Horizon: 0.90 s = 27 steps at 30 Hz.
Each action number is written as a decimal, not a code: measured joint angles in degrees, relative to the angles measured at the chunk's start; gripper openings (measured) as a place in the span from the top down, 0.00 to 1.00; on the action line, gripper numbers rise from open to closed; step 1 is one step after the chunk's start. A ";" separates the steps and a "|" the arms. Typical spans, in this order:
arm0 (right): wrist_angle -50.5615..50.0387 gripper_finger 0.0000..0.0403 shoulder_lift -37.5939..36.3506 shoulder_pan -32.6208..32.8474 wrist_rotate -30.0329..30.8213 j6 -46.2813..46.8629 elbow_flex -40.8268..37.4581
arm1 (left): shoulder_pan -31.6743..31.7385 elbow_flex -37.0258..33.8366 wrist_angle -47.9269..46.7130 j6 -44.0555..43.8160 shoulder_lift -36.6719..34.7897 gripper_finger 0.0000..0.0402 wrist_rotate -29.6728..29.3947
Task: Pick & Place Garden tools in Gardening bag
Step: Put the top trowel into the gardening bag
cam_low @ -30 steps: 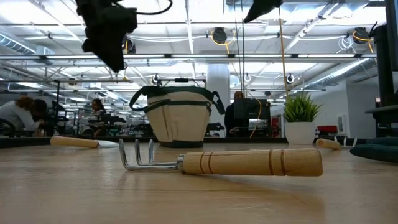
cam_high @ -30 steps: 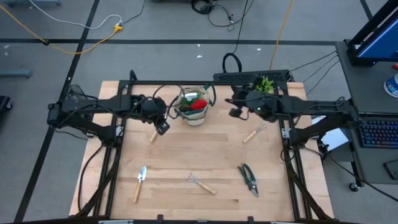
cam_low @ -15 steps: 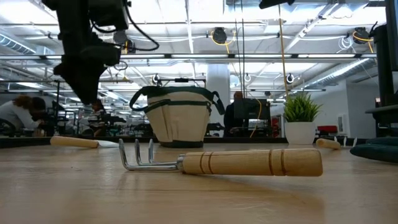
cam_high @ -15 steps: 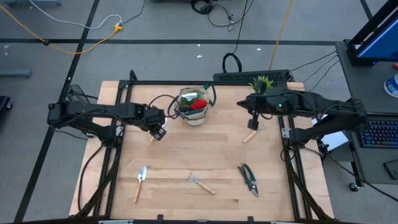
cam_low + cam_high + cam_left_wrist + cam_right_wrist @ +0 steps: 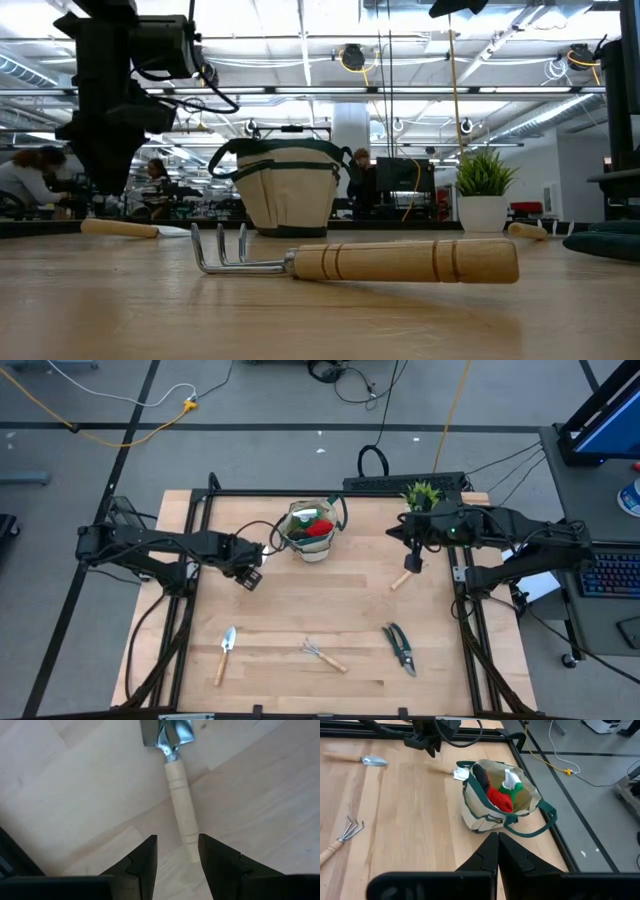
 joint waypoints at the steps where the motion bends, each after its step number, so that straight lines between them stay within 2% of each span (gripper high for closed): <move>1: 0.19 1.00 0.00 0.00 0.02 -0.03 -0.16 | 0.00 -0.33 0.27 -0.46 0.00 0.63 0.03; 12: 7.97 1.00 -3.14 0.00 0.09 0.04 -9.46 | 0.00 -1.40 6.94 -1.13 0.02 0.62 1.72; 23: 13.83 1.00 -8.58 0.00 0.37 0.07 -15.85 | -0.04 -1.40 7.00 0.03 0.49 0.37 1.46; 27: 14.20 1.00 -9.81 0.00 0.37 0.07 -16.85 | -0.02 -1.96 7.45 -0.35 0.50 0.31 1.46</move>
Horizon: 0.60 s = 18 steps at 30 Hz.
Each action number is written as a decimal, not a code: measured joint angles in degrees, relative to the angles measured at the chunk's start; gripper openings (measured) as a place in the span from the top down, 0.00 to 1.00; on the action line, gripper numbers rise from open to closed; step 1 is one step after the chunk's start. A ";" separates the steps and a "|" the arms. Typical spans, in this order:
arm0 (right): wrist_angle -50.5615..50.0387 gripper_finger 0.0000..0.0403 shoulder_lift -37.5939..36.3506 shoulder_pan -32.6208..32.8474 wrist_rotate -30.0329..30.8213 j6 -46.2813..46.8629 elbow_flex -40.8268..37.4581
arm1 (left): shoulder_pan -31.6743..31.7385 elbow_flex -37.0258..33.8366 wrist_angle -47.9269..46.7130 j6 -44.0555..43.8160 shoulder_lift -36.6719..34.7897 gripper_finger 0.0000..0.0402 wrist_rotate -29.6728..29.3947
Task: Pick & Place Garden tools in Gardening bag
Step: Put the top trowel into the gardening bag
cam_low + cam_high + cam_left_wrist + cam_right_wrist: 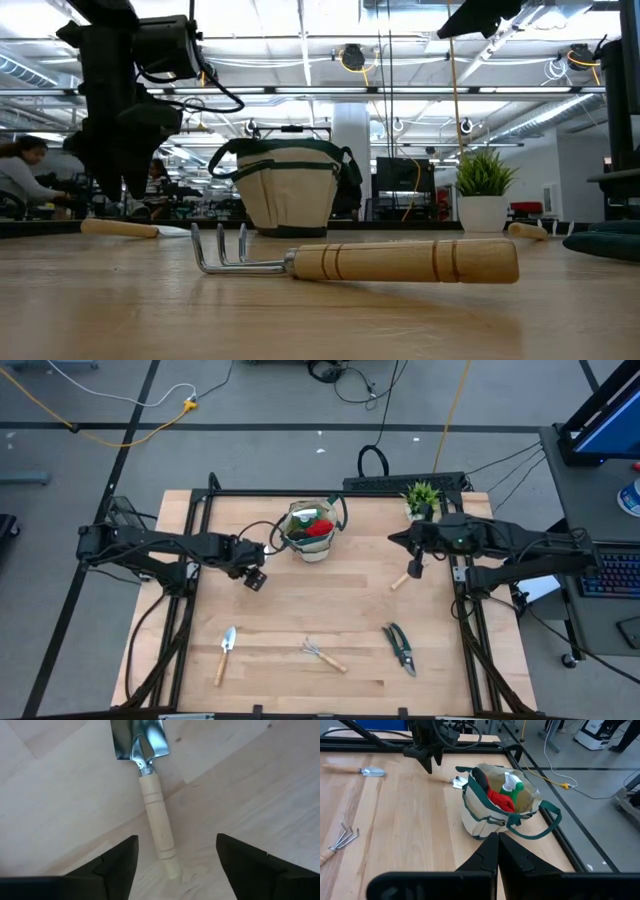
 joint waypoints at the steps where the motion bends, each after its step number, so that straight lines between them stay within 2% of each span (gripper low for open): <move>1: 0.09 1.00 -0.22 0.00 0.00 0.00 -0.11 | 0.02 -0.51 -0.01 -0.37 0.02 0.30 0.00; 6: 0.14 1.00 -0.86 0.00 0.00 -0.02 -0.31 | 0.02 -3.96 0.89 -3.86 0.04 0.30 0.42; 13: 0.13 1.00 -0.90 0.00 1.92 -0.13 -0.31 | 0.02 -7.07 9.35 -4.96 0.02 0.32 0.55; 18: 0.13 1.00 -0.90 -0.02 3.02 -0.23 -0.31 | 0.02 -8.37 10.30 -4.97 0.02 0.32 0.55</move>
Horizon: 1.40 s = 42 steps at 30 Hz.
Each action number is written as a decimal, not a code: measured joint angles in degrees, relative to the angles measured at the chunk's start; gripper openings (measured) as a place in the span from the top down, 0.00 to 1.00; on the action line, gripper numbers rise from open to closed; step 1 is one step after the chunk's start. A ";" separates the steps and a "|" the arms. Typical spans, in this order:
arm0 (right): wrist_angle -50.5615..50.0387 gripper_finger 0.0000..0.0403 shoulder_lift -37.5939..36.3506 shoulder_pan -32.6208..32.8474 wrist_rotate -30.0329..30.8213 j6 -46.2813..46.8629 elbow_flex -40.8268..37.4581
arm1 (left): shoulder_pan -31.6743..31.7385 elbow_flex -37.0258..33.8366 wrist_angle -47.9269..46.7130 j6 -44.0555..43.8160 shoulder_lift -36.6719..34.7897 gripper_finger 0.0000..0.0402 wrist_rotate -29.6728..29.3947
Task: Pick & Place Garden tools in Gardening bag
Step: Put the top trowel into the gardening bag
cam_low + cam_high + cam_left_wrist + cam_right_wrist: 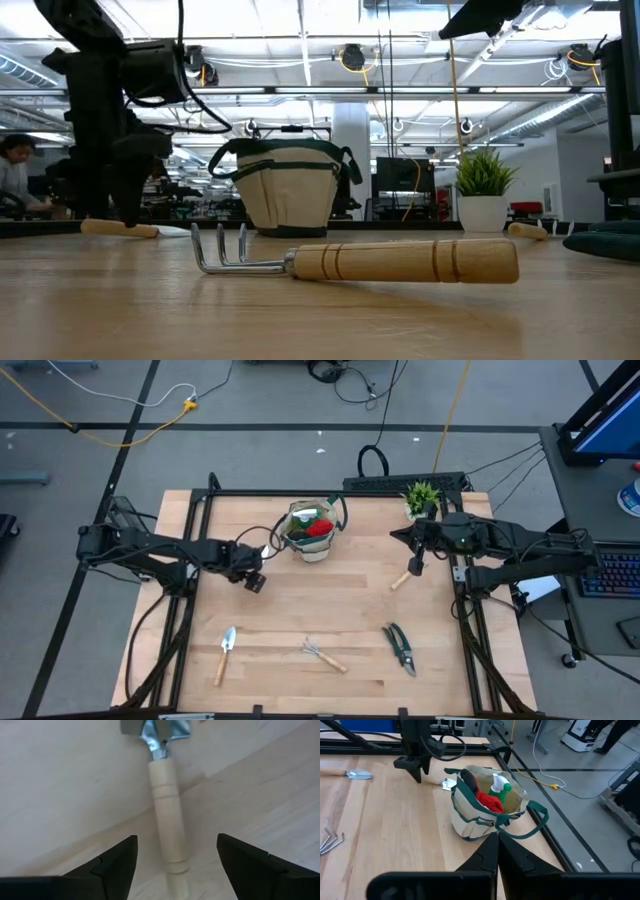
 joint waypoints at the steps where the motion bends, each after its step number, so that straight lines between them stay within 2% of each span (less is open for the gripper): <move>1: 0.00 1.00 0.00 0.00 0.02 0.01 0.00 | 0.00 -0.17 -0.02 -0.03 0.00 0.32 0.02; 16: 0.48 1.00 0.02 0.00 -0.05 1.01 0.00 | -0.02 -4.24 3.85 -0.61 -0.19 0.46 -0.76; 28: 2.12 1.00 0.02 0.02 -0.23 1.06 0.00 | 0.00 -4.36 2.64 -1.02 -0.11 0.82 -2.39; 42: 2.11 1.00 0.02 0.02 -0.27 1.06 0.00 | -0.04 -4.34 1.89 -2.59 -0.28 0.82 -2.47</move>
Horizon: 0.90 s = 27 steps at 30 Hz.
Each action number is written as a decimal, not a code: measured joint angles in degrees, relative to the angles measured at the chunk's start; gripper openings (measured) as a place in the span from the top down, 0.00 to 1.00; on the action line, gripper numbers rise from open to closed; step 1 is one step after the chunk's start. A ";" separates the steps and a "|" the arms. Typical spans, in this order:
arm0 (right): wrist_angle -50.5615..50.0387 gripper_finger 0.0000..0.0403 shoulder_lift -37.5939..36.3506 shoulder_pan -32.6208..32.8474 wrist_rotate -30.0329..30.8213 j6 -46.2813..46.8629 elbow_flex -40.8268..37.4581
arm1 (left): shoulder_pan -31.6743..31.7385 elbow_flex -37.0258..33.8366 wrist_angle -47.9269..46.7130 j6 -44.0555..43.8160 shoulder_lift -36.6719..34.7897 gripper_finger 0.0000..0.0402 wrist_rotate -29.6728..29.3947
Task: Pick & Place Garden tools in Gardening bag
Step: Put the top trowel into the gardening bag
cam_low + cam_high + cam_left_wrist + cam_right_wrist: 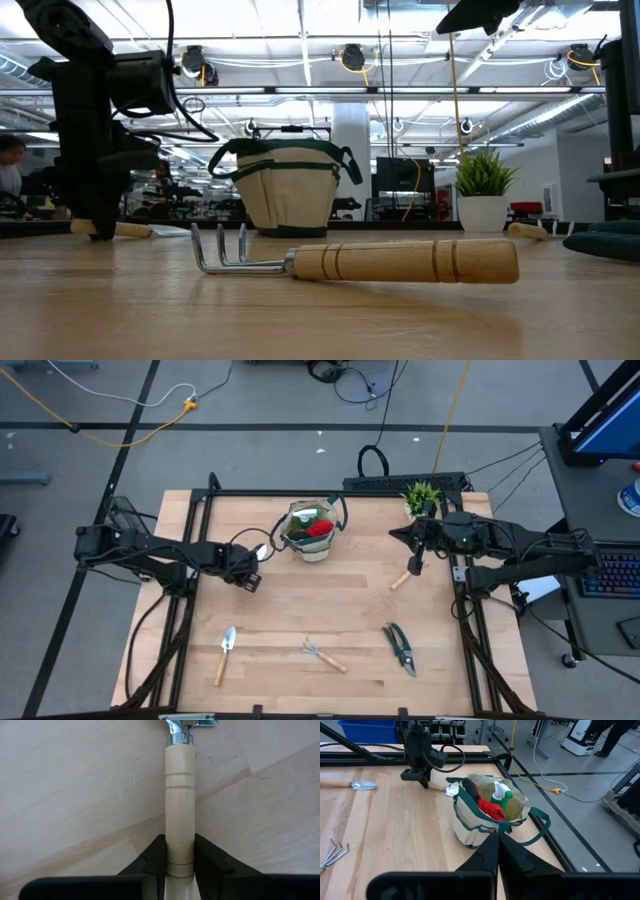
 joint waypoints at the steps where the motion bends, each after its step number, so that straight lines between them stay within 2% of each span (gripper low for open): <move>1: -0.01 1.00 0.00 0.00 0.00 0.00 0.00 | 0.00 -0.02 -0.27 -0.02 -0.32 0.82 0.26; 18: -0.03 1.00 0.00 0.00 -0.02 -0.89 0.00 | -0.04 -0.17 -6.57 -4.61 -13.23 0.82 3.43; 27: -0.05 1.00 0.00 0.00 0.00 -3.36 0.00 | -1.51 5.36 -6.48 -3.80 -18.74 0.82 3.60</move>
